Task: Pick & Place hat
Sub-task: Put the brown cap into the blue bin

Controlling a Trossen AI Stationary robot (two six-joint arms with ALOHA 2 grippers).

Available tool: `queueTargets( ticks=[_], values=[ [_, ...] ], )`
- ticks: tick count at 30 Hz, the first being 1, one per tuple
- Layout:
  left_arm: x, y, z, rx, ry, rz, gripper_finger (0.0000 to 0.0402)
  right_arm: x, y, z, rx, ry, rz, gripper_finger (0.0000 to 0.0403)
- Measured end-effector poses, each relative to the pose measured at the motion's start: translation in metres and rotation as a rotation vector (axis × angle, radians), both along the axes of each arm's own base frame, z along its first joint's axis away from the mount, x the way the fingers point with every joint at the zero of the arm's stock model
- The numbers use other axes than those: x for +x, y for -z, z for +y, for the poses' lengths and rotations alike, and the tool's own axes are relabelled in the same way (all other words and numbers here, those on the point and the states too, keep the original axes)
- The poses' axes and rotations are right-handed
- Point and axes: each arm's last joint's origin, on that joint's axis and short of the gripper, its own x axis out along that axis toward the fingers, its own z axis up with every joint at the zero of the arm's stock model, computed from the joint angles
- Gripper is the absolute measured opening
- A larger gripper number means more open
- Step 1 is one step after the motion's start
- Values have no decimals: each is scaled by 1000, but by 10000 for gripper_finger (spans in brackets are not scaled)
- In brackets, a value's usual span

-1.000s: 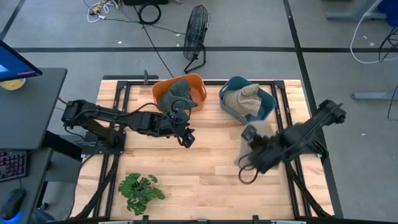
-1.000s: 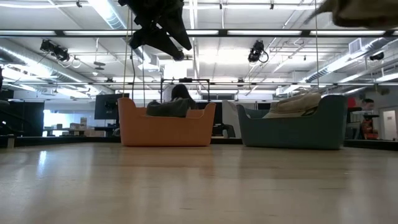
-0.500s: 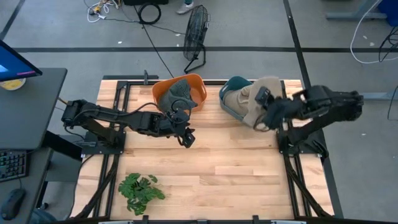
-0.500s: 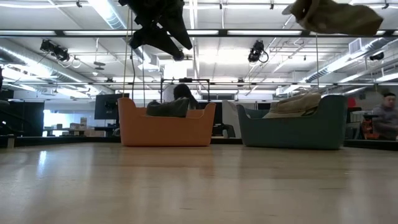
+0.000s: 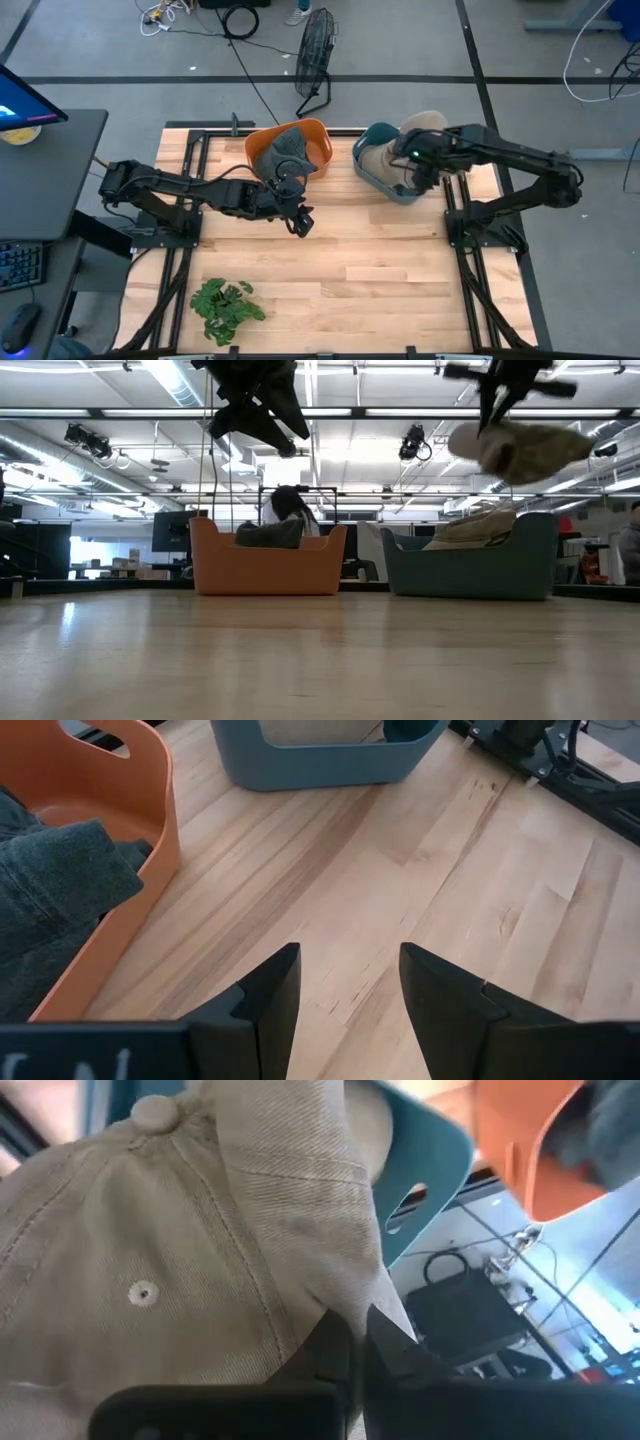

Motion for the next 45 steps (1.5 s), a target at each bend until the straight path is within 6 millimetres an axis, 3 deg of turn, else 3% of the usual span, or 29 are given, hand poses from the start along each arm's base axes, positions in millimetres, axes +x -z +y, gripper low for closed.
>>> queueTargets(
  ticks=[7, 12, 18, 22, 32, 45],
  values=[
    [0, 0, 0, 0, 0, -1, 177, 20, 47, -24, -28, -131, -9, 1],
    [0, 0, 0, -14, -13, -9, 177, 16, 80, -27, 33, -164, 60, 1],
    [0, 0, 0, -15, -14, -9, 177, 7, 120, -33, 68, -105, 107, 5],
    [0, 0, 0, -15, -14, -9, 177, 6, 138, -38, 52, 40, 14, 18],
    [0, 0, 0, -18, -16, -12, 177, 8, 142, -39, 96, 225, -148, 85],
    [0, 0, -1, -33, -2, -12, 177, 8, 135, -32, 23, 249, -183, 140]
  ],
)
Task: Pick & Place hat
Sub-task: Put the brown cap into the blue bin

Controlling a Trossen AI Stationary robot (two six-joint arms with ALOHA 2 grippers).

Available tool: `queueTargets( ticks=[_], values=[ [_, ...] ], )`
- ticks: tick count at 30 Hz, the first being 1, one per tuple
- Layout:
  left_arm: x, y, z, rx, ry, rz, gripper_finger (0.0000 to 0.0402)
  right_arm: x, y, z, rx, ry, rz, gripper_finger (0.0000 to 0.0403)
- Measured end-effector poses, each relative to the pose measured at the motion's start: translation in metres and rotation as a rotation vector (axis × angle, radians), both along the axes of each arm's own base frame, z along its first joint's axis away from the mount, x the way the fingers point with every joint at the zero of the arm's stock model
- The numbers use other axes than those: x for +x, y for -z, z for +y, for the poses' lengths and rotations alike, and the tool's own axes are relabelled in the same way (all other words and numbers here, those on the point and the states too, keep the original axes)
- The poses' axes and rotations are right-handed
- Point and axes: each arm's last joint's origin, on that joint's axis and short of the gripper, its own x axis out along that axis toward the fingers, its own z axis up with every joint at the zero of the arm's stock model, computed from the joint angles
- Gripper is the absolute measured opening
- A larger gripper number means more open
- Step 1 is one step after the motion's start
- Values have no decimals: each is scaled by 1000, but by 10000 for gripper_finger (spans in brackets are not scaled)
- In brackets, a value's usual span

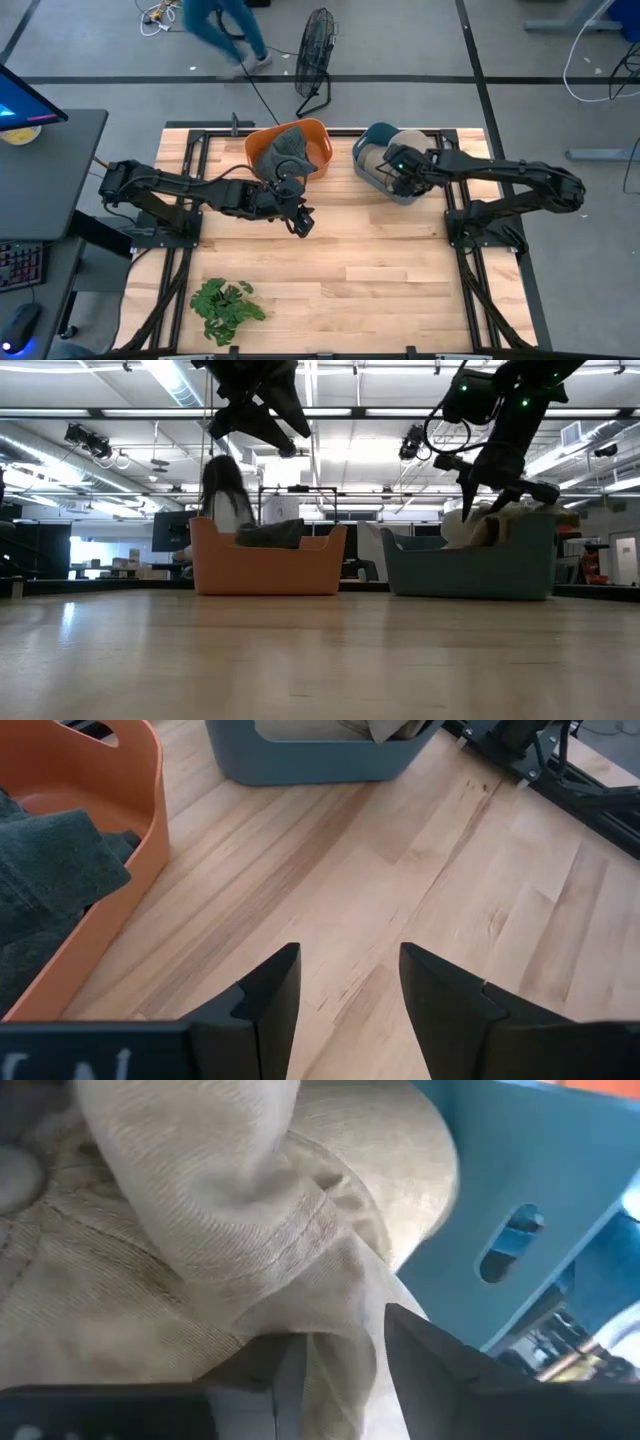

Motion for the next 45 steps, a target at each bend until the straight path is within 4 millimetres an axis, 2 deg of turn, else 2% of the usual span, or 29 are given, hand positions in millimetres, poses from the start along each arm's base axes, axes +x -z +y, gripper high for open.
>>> queueTargets(
  ticks=[4, 9, 18, 22, 29, 36, 40, 45],
  values=[
    [0, 0, 0, -1, 0, 0, 177, -3, -9, 8, -23, 10, -62, 141],
    [0, 0, 0, -1, 0, 0, 177, -10, -23, 20, 39, 179, -300, 136],
    [0, 0, 0, -10, -9, -4, 177, -36, -48, 31, 172, 703, -833, 135],
    [0, 0, 0, -22, -20, -10, 177, -49, -50, 33, 232, 992, -1021, 135],
    [0, 0, 0, -24, -22, -10, 177, -51, -49, 30, 143, 1056, -1059, 135],
    [0, 0, 0, -24, -21, -11, 177, -61, -34, 19, 153, 1071, -748, 135],
    [0, 0, 0, -21, -18, -9, 177, -63, -26, 7, 92, 1087, -700, 135],
    [0, 0, 0, -19, -17, -9, 177, -61, -14, -4, 220, 1093, -656, 135]
  ],
)
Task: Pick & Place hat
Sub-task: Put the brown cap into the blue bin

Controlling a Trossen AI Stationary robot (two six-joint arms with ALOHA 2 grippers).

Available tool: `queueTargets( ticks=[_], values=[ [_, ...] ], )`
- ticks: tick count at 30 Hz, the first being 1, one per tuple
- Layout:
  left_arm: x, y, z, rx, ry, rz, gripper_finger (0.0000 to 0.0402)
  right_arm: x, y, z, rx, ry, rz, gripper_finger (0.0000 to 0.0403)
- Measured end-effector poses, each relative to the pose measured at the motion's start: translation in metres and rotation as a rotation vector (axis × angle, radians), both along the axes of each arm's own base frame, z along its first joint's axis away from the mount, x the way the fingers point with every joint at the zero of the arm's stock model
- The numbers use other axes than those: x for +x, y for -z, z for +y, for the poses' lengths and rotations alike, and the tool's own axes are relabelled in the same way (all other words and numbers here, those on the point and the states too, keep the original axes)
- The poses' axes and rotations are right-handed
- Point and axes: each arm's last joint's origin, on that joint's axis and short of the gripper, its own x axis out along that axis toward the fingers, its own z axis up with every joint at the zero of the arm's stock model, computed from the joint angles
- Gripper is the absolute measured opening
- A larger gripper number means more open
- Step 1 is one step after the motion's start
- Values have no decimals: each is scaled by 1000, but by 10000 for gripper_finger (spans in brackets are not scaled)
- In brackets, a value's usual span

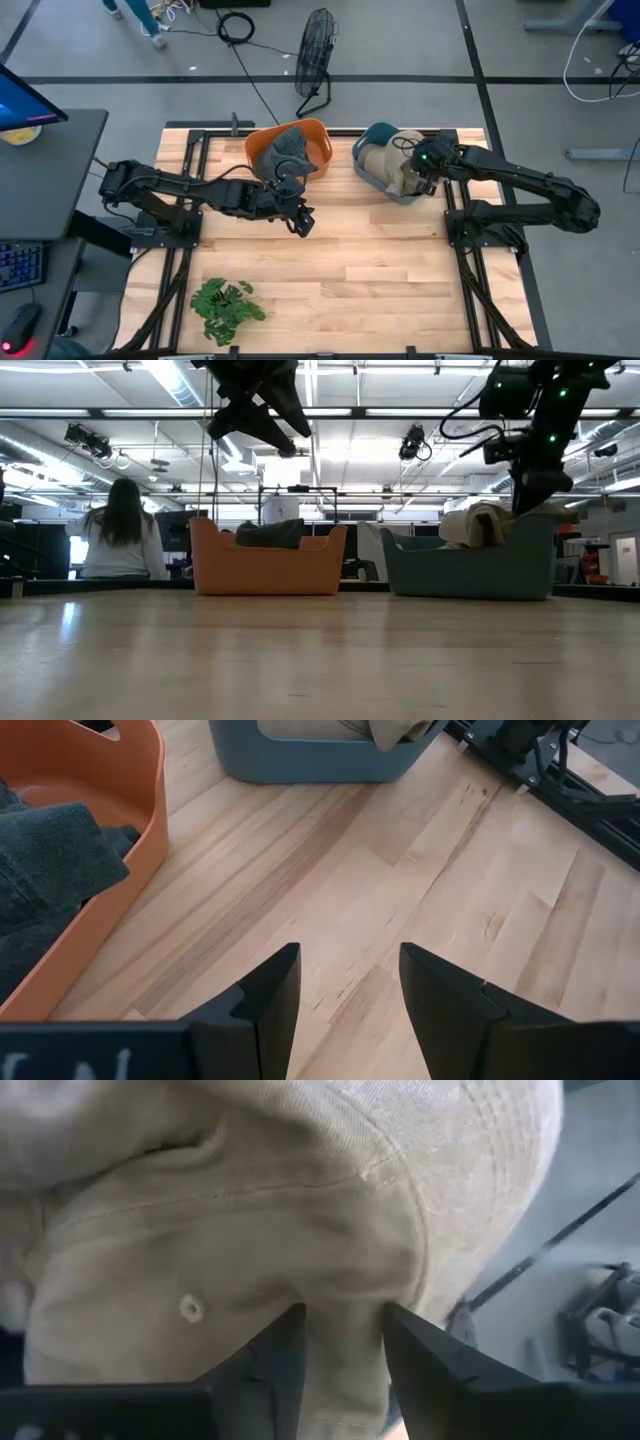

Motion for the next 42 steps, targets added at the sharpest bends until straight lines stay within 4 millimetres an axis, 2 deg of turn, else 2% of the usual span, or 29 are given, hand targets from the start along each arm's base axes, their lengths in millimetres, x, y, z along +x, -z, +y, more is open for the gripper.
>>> queueTargets(
  ticks=[4, 6, 12, 19, 24, 27, 29, 32, 37, 42],
  values=[
    [0, 0, 0, 0, 0, 0, 177, 4, 7, -9, -54, -12, 17, 130],
    [0, 0, 0, 0, 0, 0, 177, 6, 8, -13, -104, -29, 33, 114],
    [0, 0, 0, 0, 0, 0, 177, 15, 8, -20, -100, -177, -9, 12],
    [0, 0, 0, 0, 0, 0, 177, 21, 4, -21, -164, -343, 27, 6],
    [0, 0, 0, 0, -1, 0, 177, 30, -5, -26, -283, -402, -33, 5],
    [0, 0, 0, 0, -1, 0, 177, 33, -6, -28, -267, -468, -81, 3],
    [0, 0, 0, -2, -3, -1, 177, 34, -1, -29, -187, -495, -130, 2],
    [0, 0, 0, -3, -4, -2, 177, 36, 14, -33, -88, -485, -98, 2],
    [0, 0, 0, -4, -5, -2, 177, 38, 44, -41, -37, -454, 8, 1],
    [0, 0, 0, -4, -6, -3, 177, 35, 56, -45, -25, -410, 86, 1]
  ],
)
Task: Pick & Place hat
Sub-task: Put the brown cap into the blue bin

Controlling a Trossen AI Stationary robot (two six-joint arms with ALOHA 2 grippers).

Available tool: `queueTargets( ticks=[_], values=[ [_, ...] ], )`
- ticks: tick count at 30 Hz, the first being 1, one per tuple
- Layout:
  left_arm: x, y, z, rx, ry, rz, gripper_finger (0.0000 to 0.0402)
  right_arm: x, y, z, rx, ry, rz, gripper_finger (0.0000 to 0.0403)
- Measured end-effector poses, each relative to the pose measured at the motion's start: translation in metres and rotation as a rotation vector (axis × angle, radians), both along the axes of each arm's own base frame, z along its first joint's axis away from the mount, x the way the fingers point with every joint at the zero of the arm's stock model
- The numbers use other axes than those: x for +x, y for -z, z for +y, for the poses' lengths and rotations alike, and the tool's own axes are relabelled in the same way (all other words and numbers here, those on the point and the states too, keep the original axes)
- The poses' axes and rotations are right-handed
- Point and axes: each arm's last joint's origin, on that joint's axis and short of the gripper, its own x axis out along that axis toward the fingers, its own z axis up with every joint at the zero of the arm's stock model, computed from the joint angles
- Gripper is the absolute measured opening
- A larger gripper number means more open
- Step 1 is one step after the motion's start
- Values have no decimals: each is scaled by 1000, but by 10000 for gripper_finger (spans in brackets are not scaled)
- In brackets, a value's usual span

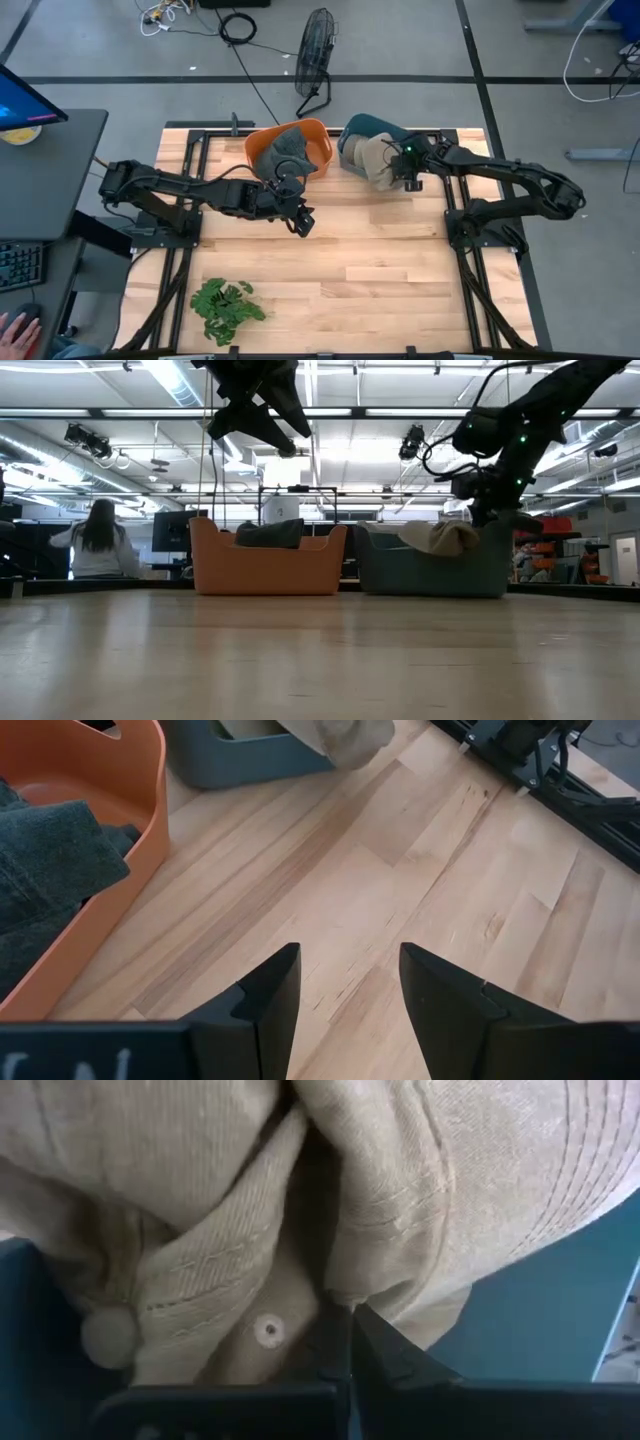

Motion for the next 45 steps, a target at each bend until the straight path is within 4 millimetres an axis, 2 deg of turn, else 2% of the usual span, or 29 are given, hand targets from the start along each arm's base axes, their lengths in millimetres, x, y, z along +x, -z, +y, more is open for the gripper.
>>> queueTargets(
  ticks=[5, 9, 15, 19, 22, 24, 28, 30, 34, 38, 42, 45],
  values=[
    [0, 0, 0, 0, 0, 0, 177, 1, -11, -1, -19, 27, -27, 28],
    [0, 0, 0, 0, 0, 0, 177, 3, -32, -2, -35, 69, -85, 67],
    [0, 0, 0, -1, 1, -6, 177, -1, -61, 1, 35, 155, -97, 122],
    [1, -1, 0, -4, 2, -12, 177, -4, -84, 6, 176, 304, -169, 138],
    [2, -2, -1, -6, 3, -23, 177, 2, -97, 14, 447, 288, -334, 130],
    [2, -2, -1, -6, 4, -23, 177, 10, -99, 18, 571, 253, -429, 110],
    [2, -2, -1, -7, 4, -23, 177, 27, -89, 34, 609, 130, -455, 32],
    [2, -2, -1, -7, 4, -23, 177, 34, -78, 42, 619, 93, -428, 10],
    [1, -1, -1, -7, 4, -22, 177, 42, -56, 54, 622, 107, -373, 8],
    [1, -1, -1, -7, 5, -22, 177, 45, -39, 56, 507, 155, -329, 4],
    [1, -1, -1, -7, 5, -21, 177, 48, -28, 53, 438, 191, -319, 2],
    [1, -1, -1, -7, 5, -21, 177, 49, -29, 49, 350, 241, -325, 2]
  ],
)
